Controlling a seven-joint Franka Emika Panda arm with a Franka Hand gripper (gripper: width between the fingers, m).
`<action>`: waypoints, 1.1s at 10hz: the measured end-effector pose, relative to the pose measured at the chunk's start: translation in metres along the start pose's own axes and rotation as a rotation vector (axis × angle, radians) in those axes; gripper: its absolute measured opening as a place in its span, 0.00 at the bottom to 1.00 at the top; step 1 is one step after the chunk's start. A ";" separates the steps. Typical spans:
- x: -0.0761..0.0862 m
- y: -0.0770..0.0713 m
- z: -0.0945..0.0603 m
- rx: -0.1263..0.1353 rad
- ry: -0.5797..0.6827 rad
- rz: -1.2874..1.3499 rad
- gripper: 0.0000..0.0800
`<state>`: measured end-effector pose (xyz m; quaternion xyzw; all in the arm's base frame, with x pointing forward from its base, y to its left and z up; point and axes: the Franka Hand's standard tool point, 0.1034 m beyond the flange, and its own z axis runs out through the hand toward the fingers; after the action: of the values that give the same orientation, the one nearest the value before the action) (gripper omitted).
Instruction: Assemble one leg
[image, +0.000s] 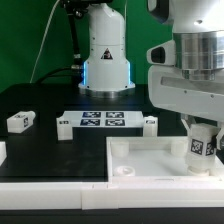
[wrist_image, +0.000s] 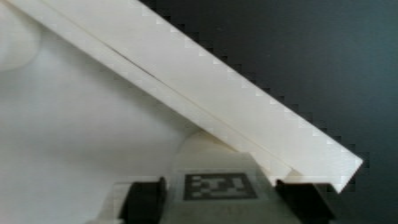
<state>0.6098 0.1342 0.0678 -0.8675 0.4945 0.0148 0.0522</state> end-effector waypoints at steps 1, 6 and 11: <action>-0.001 0.000 0.000 0.002 -0.003 -0.007 0.37; -0.003 0.000 0.001 -0.011 -0.014 -0.330 0.80; 0.007 0.003 0.003 -0.009 -0.009 -1.041 0.81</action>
Offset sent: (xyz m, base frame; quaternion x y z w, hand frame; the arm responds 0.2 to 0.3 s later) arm 0.0002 0.0003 0.0045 -0.0310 0.0015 -0.0741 0.9968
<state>0.6104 0.1272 0.0641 -0.9987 -0.0027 -0.0074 0.0509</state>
